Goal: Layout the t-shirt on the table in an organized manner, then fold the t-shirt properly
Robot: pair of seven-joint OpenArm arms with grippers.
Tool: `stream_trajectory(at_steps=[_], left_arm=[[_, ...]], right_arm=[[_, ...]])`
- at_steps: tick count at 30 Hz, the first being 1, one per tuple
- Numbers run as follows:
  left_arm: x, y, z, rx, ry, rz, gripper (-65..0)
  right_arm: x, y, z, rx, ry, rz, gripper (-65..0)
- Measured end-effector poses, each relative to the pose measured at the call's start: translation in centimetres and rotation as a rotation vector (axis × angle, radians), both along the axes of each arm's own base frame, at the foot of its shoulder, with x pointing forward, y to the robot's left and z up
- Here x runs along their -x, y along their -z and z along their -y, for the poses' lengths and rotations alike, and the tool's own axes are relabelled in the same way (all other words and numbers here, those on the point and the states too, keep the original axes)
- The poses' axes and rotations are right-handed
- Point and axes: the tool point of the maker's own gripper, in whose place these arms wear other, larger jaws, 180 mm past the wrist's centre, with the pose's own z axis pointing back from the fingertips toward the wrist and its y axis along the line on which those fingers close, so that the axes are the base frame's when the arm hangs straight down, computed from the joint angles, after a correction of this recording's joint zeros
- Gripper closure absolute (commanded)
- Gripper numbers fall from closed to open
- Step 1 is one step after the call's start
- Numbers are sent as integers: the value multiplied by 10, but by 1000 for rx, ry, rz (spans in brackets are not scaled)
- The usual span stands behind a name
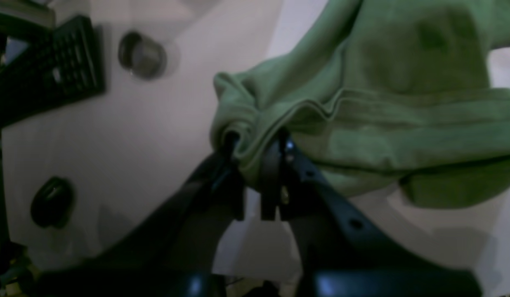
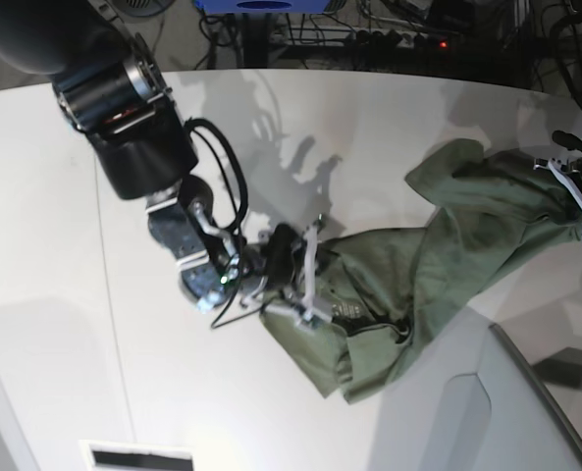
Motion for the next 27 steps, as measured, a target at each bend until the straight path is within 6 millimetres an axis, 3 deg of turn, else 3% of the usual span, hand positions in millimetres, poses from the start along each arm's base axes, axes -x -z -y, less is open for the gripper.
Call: stream_trajectory(at_steps=[2, 3, 5, 7, 10, 14, 18, 21, 23, 25, 27], left_arm=[[-3, -6, -4, 0, -12, 21, 0], [-7, -13, -10, 2, -31, 49, -33], [-13, -32, -25, -12, -75, 108, -158], [-15, -47, -39, -30, -112, 154, -212], [-15, -55, -47, -47, -129, 168, -222], [-15, -53, -45, -37, -126, 169, -224], [-13, -50, -43, -30, -130, 163, -224], [-7, -32, -30, 9, -118, 135, -216], [-1, -4, -1, 73, -40, 65, -214], [4, 26, 26, 145, -17, 11, -199], [5, 49, 50, 219, 1, -8, -86]], right_arm=[[12, 8, -2, -5, -1, -27, -17], [16, 10, 0, 1, -2, -34, -17], [14, 7, 3, 8, -3, -12, -17], [9, -1, 5, -1, -1, 21, -17], [12, -9, 3, -26, 5, 50, -53], [29, -8, 6, -7, -14, 39, -176], [19, -16, 12, 6, 69, 69, -291], [7, -16, 21, 23, 210, 66, -404], [3, -15, 18, 42, 251, 84, -479], [-1, -21, 3, 7, 253, 129, -506], [-2, -21, -10, 16, 234, 149, -504]])
